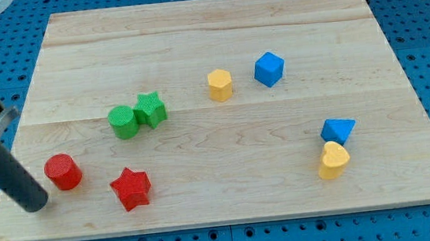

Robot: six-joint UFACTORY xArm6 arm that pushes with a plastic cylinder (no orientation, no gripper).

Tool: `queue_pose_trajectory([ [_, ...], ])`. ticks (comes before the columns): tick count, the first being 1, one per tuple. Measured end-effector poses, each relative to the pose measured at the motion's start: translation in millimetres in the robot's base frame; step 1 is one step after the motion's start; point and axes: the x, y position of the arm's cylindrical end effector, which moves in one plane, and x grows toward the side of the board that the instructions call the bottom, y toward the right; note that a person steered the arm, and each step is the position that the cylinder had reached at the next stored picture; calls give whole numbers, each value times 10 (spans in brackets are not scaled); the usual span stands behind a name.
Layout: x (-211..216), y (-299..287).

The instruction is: Point your arm at bottom center

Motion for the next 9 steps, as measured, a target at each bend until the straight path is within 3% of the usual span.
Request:
queue_pose_trajectory([
  [2, 376, -161],
  [9, 385, 824],
])
